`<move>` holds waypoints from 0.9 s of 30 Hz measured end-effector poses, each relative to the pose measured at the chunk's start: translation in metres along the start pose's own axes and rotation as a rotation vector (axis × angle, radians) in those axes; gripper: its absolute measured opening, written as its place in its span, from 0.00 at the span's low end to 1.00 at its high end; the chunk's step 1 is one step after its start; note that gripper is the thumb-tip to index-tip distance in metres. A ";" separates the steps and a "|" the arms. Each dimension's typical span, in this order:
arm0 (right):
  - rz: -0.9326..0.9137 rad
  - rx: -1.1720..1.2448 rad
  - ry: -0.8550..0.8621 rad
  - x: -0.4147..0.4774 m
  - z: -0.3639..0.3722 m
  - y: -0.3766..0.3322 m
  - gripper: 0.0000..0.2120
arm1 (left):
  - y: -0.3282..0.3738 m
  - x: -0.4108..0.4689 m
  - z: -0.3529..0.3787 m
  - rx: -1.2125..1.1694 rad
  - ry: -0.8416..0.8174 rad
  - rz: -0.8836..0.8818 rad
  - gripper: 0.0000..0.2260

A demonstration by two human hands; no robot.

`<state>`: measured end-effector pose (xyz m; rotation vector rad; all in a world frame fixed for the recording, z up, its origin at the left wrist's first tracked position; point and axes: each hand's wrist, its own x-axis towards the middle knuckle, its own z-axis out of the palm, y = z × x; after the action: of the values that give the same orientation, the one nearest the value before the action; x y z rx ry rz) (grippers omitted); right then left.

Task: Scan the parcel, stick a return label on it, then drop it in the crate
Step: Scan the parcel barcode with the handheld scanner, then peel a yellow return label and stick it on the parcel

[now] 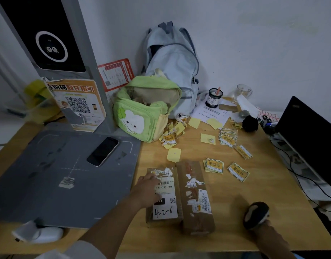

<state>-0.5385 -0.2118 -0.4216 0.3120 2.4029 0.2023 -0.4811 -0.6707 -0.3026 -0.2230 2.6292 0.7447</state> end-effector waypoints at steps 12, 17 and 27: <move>0.114 0.420 0.183 -0.118 -0.094 -0.019 0.20 | 0.017 0.029 -0.016 -0.046 0.250 -0.084 0.10; -0.010 0.618 0.421 -0.107 -0.108 -0.035 0.09 | 0.038 0.042 -0.017 -0.129 0.216 0.033 0.10; -0.357 0.789 0.457 -0.065 -0.180 -0.100 0.08 | 0.095 0.097 -0.022 -0.291 0.122 0.183 0.10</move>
<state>-0.6279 -0.3370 -0.2695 0.1867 2.8389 -0.9482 -0.6010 -0.6064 -0.2811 -0.1120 2.6714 1.2131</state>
